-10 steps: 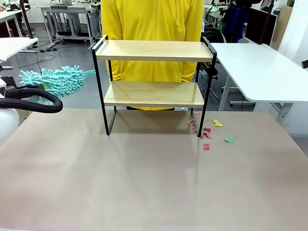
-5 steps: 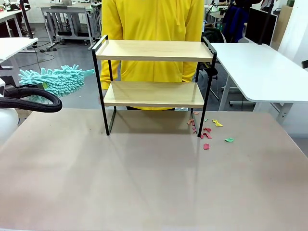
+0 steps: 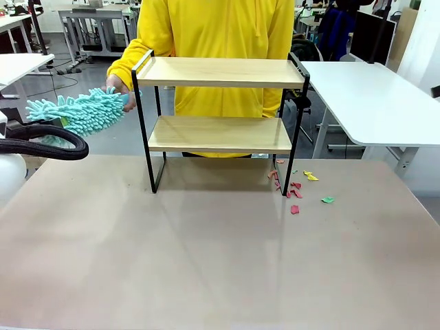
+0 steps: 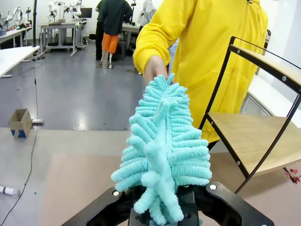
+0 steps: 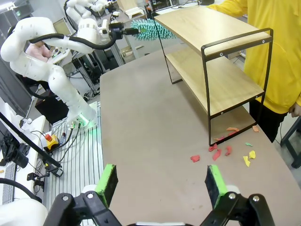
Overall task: Clean the shelf.
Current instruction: Hand the Duster back to the human.
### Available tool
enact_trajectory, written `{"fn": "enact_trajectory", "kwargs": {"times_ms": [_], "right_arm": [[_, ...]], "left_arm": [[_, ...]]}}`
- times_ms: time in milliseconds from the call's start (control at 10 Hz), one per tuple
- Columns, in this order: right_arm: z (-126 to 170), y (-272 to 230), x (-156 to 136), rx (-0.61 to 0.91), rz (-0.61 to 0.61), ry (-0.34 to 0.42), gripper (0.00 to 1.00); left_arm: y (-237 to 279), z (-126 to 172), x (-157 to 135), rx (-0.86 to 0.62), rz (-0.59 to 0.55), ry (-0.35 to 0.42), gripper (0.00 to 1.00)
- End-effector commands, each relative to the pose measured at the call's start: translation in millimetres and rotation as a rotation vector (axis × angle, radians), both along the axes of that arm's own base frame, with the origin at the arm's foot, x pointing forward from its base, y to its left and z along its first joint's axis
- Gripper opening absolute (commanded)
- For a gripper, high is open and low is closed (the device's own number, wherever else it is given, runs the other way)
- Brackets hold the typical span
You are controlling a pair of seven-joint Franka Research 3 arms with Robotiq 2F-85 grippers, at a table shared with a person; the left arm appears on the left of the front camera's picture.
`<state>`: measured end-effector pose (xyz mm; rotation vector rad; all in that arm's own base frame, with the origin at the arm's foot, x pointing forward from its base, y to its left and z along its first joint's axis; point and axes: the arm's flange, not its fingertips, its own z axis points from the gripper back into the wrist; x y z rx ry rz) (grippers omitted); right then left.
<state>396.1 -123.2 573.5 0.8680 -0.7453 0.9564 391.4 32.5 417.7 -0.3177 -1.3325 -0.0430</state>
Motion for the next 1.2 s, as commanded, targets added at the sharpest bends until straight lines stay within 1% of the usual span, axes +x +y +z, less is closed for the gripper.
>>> {"fn": "enact_trajectory", "kwargs": {"times_ms": [0,600,700,800,1000,1100], "right_arm": [[3.0,0.2,-1.8,-0.002,-0.001,0.0,1.0],[3.0,0.2,-1.8,-0.002,-0.001,0.0,1.0],[3.0,0.2,-1.8,-0.002,-0.001,0.0,1.0],[3.0,0.2,-1.8,-0.002,-0.001,0.0,1.0],[3.0,0.2,-1.8,-0.002,-0.001,0.0,1.0],[3.0,0.2,-1.8,-0.002,-0.001,0.0,1.0]], "left_arm": [[2.0,3.3,-0.3,0.004,0.0,-0.004,0.17],[-0.4,1.5,0.8,0.0,-0.001,-0.003,0.17],[3.1,9.7,-4.0,0.016,0.01,-0.008,0.17],[-0.8,1.8,1.1,0.0,-0.002,-0.003,0.17],[-0.8,1.8,1.1,0.0,-0.002,-0.003,0.17],[-0.9,1.8,0.8,0.002,-0.001,-0.001,0.75]]}}
